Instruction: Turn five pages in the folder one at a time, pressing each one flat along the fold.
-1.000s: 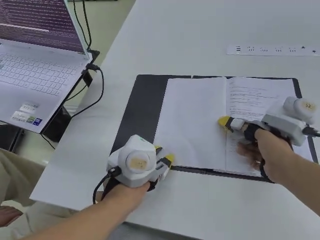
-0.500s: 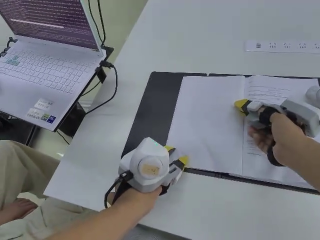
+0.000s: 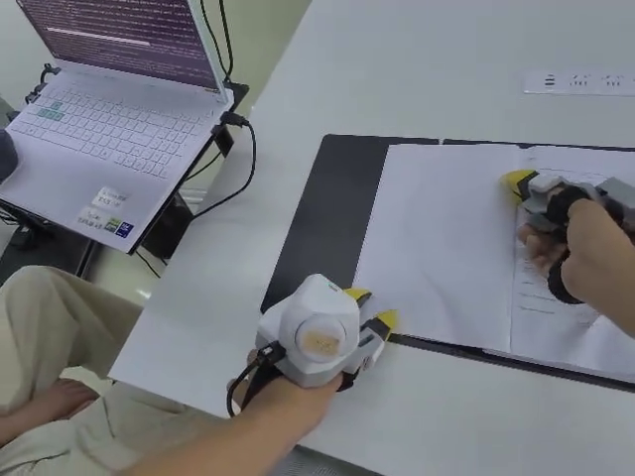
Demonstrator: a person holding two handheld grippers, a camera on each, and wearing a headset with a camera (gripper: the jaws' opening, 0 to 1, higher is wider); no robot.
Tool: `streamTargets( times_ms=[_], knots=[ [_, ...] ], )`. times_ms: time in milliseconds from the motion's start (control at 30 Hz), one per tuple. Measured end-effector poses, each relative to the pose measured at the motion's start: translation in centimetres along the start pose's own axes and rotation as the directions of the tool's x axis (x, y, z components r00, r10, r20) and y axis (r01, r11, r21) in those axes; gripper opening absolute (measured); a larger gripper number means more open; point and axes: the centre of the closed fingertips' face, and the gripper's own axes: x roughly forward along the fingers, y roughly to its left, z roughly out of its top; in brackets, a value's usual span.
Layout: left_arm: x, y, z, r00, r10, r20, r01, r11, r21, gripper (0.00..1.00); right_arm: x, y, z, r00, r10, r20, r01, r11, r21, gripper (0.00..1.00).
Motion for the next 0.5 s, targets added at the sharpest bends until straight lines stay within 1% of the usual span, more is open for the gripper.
streamTargets(
  times_ms=[100, 167, 433, 500],
  knots=[
    [0.0, 0.1, 0.0, 1.0000, 0.000, 0.002, 0.000, 1.000, 0.001, 0.20, 0.7, 0.1, 0.9, 0.9994, -0.002, 0.034, 0.001, 1.000, 0.028, 0.00],
    [0.0, 0.1, 0.0, 1.0000, 0.001, 0.005, -0.001, 1.000, -0.003, 0.20, 1.1, 0.1, 1.2, 0.9993, -0.004, 0.038, 0.002, 0.999, 0.033, 0.00],
    [0.0, -0.1, 0.1, 1.0000, 0.001, 0.009, -0.001, 1.000, -0.002, 0.20, 2.9, 0.4, 3.0, 0.9964, -0.015, 0.083, 0.011, 0.999, 0.054, 0.00],
    [0.0, -0.1, 0.1, 0.9999, 0.001, 0.011, -0.001, 1.000, -0.002, 0.20, 3.3, 0.4, 3.3, 0.9960, -0.020, 0.087, 0.015, 0.999, 0.052, 0.00]
  ],
)
